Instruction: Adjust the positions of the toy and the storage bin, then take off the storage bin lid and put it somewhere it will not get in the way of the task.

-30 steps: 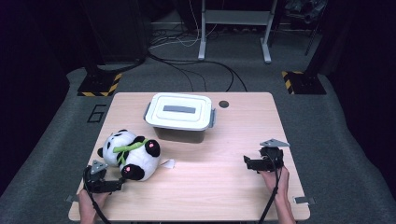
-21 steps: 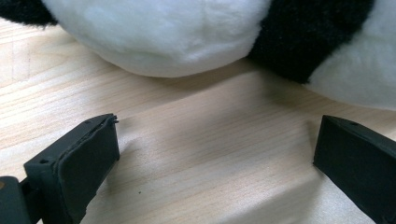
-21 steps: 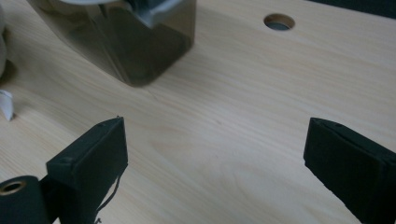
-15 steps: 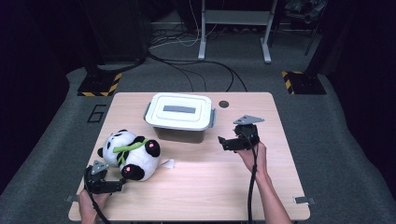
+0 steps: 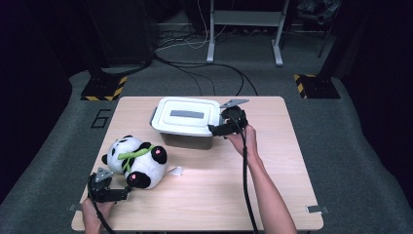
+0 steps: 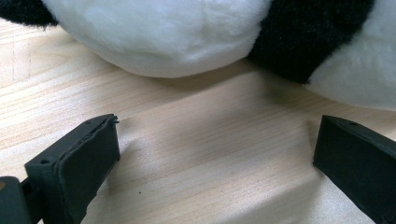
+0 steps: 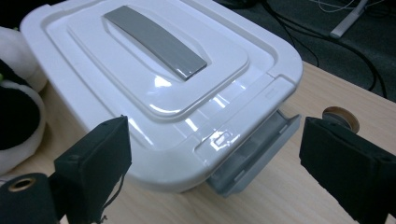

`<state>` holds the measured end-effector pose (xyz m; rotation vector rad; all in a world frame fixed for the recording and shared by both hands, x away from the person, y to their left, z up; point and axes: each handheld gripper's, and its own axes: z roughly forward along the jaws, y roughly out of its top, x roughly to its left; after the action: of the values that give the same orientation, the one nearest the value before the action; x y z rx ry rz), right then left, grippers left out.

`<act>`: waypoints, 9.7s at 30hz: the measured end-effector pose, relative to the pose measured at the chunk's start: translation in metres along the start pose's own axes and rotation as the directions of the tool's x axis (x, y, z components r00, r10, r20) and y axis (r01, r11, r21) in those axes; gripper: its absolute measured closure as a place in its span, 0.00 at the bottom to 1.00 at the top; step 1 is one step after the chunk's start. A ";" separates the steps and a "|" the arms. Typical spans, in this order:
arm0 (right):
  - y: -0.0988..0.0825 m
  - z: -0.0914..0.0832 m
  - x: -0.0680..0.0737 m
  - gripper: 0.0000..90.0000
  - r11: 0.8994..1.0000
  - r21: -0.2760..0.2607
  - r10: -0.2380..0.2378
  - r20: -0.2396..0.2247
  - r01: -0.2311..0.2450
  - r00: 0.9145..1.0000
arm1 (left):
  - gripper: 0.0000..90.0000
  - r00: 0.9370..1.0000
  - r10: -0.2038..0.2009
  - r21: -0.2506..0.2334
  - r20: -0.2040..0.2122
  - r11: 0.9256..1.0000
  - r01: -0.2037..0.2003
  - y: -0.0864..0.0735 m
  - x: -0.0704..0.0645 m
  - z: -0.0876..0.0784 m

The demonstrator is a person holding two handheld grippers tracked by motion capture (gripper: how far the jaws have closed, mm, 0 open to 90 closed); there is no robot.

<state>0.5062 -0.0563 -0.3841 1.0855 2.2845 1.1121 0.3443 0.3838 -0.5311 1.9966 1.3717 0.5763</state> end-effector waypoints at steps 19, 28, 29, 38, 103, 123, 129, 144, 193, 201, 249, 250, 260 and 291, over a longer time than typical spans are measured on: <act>0.018 0.045 -0.018 0.47 0.995 0.033 0.089 0.110 -0.093 0.990 | 0.02 1.000 0.008 -0.010 0.008 1.000 -0.008 0.000 -0.001 0.000; 0.017 0.044 -0.024 0.56 0.990 0.023 0.139 0.123 -0.142 0.983 | 0.03 1.000 0.010 -0.008 0.010 1.000 -0.010 0.000 -0.001 0.000; 0.018 0.043 -0.022 0.57 0.990 0.031 0.129 0.135 -0.134 0.982 | 0.03 1.000 0.008 -0.011 0.008 1.000 -0.008 0.000 -0.001 0.000; 0.014 0.028 -0.018 0.57 0.986 0.079 0.128 0.196 -0.146 0.972 | 0.03 1.000 0.005 -0.011 0.010 1.000 -0.004 0.000 -0.001 0.000; 0.015 0.029 0.011 0.74 0.997 0.080 -0.004 -0.039 0.007 0.999 | 0.05 1.000 0.001 -0.017 0.007 1.000 -0.001 0.000 -0.002 0.000; -0.014 -0.003 0.019 0.74 0.999 0.048 0.012 -0.017 -0.011 1.000 | 0.05 1.000 -0.007 -0.019 -0.005 1.000 0.007 -0.001 -0.002 -0.001; -0.023 -0.014 0.029 0.74 0.999 0.040 0.028 0.017 -0.029 0.999 | 0.05 1.000 -0.013 -0.015 -0.004 1.000 0.013 -0.001 -0.002 -0.001; -0.020 -0.013 0.037 0.72 0.997 0.059 -0.040 -0.062 0.044 0.997 | 0.06 1.000 -0.011 -0.022 -0.004 1.000 0.011 -0.001 -0.002 -0.001; -0.003 -0.022 0.055 0.74 0.997 0.036 -0.061 -0.061 0.063 0.996 | 0.08 1.000 -0.001 -0.027 0.000 1.000 0.001 -0.001 -0.002 -0.001; 0.001 -0.033 0.052 0.74 0.998 0.022 -0.063 -0.047 0.064 0.997 | 0.08 1.000 -0.002 -0.027 0.002 1.000 0.002 -0.001 -0.002 -0.001; -0.032 -0.094 -0.014 0.74 0.998 -0.037 0.057 0.085 -0.054 0.995 | 0.08 1.000 0.000 -0.027 0.003 1.000 0.001 -0.001 -0.002 -0.001; -0.033 -0.095 -0.016 0.74 0.998 -0.039 0.055 0.090 -0.052 0.994 | 0.08 1.000 0.000 -0.027 0.003 1.000 0.001 -0.001 -0.002 -0.001; -0.043 -0.107 -0.032 0.74 0.994 -0.043 0.101 0.127 -0.097 0.987 | 0.08 1.000 0.000 -0.028 0.003 1.000 0.000 -0.001 -0.002 -0.001; -0.089 -0.103 -0.084 0.74 0.961 -0.046 0.276 0.284 -0.274 0.918 | 0.08 1.000 0.001 -0.030 0.002 1.000 -0.001 -0.001 -0.002 -0.001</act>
<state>0.4537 -0.2070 -0.3906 1.4961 1.9426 0.9809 0.3421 0.3826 -0.5313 1.9734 1.3539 0.5921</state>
